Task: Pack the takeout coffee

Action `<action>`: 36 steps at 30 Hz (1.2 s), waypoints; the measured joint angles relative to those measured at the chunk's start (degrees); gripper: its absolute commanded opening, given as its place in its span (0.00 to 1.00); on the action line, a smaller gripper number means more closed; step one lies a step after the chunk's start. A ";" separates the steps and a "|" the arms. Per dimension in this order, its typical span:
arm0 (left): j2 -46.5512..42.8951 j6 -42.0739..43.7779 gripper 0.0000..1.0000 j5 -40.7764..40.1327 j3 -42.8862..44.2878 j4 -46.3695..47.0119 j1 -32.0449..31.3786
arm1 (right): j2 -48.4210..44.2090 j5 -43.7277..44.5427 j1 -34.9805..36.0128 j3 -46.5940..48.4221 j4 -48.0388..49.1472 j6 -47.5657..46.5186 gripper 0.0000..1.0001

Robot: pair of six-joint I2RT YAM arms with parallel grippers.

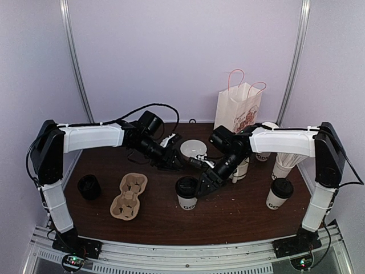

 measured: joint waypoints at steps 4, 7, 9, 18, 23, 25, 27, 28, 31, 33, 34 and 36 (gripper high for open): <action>0.48 -0.81 0.38 1.16 -0.59 0.57 0.28 | 0.55 -0.61 1.57 0.02 1.88 2.23 0.82; 1.16 -1.22 0.37 1.90 -1.16 1.22 0.28 | 1.46 -0.55 1.51 0.13 2.51 3.08 0.80; 1.84 -1.42 0.37 2.45 -1.49 1.51 0.28 | 1.97 -0.26 1.46 0.20 2.69 3.63 0.79; 3.52 -1.66 0.35 3.74 -2.58 2.10 0.35 | 3.50 2.71 1.20 2.25 1.90 3.80 0.78; 3.52 -1.66 0.33 4.00 -3.74 3.10 0.61 | 4.33 3.17 1.20 3.23 0.66 3.61 0.78; 3.52 -1.64 0.33 3.87 -4.61 3.13 0.72 | 4.63 3.26 1.20 3.58 0.04 3.37 0.78; 3.52 -1.55 0.32 3.67 -5.55 2.97 0.76 | 4.87 3.50 1.20 4.04 -0.48 3.04 0.78; 3.52 -1.40 0.32 3.67 -6.05 2.82 0.74 | 5.05 3.72 1.20 4.24 -0.81 2.73 0.78; 3.65 -1.11 0.32 3.34 -7.41 1.99 0.70 | 6.08 3.98 1.22 5.14 -1.90 2.23 0.76; 3.87 -0.98 0.32 3.19 -7.93 1.64 0.70 | 7.10 3.26 1.20 5.84 -2.84 1.90 0.75; 3.98 -0.96 0.32 2.95 -8.20 1.57 0.70 | 7.48 3.10 1.20 6.23 -3.39 1.66 0.75; 3.98 -0.92 0.32 2.49 -8.48 1.49 0.70 | 8.26 2.95 1.20 7.15 -4.57 1.16 0.75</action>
